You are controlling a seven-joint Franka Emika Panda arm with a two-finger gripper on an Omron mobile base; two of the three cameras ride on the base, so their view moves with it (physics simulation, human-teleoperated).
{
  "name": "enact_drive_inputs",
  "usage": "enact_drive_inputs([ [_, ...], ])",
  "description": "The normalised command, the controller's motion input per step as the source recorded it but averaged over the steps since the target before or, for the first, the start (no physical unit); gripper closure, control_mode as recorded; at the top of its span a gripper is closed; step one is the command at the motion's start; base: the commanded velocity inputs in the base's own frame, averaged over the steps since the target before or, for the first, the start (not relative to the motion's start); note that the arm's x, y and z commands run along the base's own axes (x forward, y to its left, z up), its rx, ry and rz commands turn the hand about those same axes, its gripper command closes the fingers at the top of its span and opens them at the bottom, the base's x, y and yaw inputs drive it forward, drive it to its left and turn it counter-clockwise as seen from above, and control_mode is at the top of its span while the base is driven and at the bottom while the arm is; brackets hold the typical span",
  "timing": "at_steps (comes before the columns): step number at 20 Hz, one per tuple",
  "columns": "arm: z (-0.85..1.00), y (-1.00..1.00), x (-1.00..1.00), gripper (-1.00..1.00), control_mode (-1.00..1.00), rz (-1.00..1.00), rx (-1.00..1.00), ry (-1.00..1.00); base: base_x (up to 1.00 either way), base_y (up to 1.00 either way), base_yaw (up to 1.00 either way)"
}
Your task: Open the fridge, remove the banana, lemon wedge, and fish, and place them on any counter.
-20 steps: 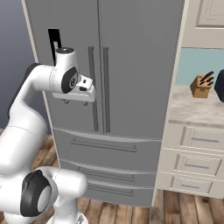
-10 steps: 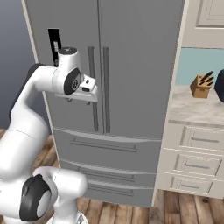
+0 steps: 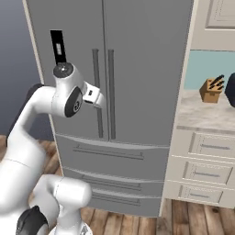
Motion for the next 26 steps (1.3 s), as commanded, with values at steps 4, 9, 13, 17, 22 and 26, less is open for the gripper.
enact_drive_inputs([
  [4, 0.00, -0.41, 0.05, -1.00, -1.00, -0.01, 0.09, 0.00, 0.00, 0.00, 0.00],
  [9, 0.05, -0.32, 0.18, -1.00, -1.00, 0.00, 0.14, 0.00, 0.00, 0.00, 0.00],
  [13, 0.00, 0.00, 0.43, -1.00, -1.00, 0.00, 0.05, -0.04, 0.00, 0.00, 0.00],
  [17, 0.00, 0.00, 0.37, -1.00, -1.00, 0.00, 0.00, -0.14, 0.00, 0.00, 0.00],
  [22, 0.00, -0.01, 0.39, -1.00, -1.00, 0.00, 0.02, -0.11, 0.00, 0.00, 0.00],
  [26, 0.00, 0.00, 0.45, -1.00, -1.00, 0.00, 0.02, -0.07, 0.00, 0.00, 0.00],
])
